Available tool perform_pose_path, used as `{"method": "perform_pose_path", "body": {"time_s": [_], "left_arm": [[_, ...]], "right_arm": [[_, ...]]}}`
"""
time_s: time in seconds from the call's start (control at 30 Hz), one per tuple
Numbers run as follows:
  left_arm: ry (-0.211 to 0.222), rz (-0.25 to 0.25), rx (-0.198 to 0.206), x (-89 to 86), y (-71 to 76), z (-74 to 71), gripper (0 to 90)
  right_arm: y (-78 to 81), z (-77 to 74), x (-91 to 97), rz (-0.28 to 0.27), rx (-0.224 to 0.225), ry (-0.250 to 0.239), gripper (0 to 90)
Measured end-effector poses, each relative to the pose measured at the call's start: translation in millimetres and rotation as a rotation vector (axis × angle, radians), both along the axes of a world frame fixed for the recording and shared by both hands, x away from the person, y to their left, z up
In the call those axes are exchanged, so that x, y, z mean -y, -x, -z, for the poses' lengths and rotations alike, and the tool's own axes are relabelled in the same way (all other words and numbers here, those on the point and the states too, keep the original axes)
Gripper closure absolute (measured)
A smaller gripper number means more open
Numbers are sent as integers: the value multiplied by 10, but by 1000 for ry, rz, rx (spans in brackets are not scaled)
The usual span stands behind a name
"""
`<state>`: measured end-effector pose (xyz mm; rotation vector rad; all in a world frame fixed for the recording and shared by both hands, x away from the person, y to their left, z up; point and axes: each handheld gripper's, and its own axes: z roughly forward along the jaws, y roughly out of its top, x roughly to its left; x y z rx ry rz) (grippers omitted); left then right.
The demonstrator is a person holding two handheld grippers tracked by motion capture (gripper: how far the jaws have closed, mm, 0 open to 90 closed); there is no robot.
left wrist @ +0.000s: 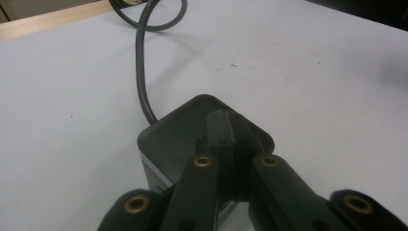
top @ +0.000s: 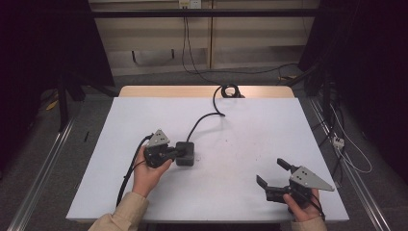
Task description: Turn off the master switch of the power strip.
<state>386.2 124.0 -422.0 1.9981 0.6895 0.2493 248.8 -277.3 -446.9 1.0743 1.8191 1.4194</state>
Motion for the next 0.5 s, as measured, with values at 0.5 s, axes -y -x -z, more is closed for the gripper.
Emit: {"method": "perform_pose_path", "body": {"time_s": [0.5], "left_arm": [[-42, -5, 10, 22, 8, -20, 900]], "right_arm": [[7, -1, -14, -4, 4, 3, 53]]}}
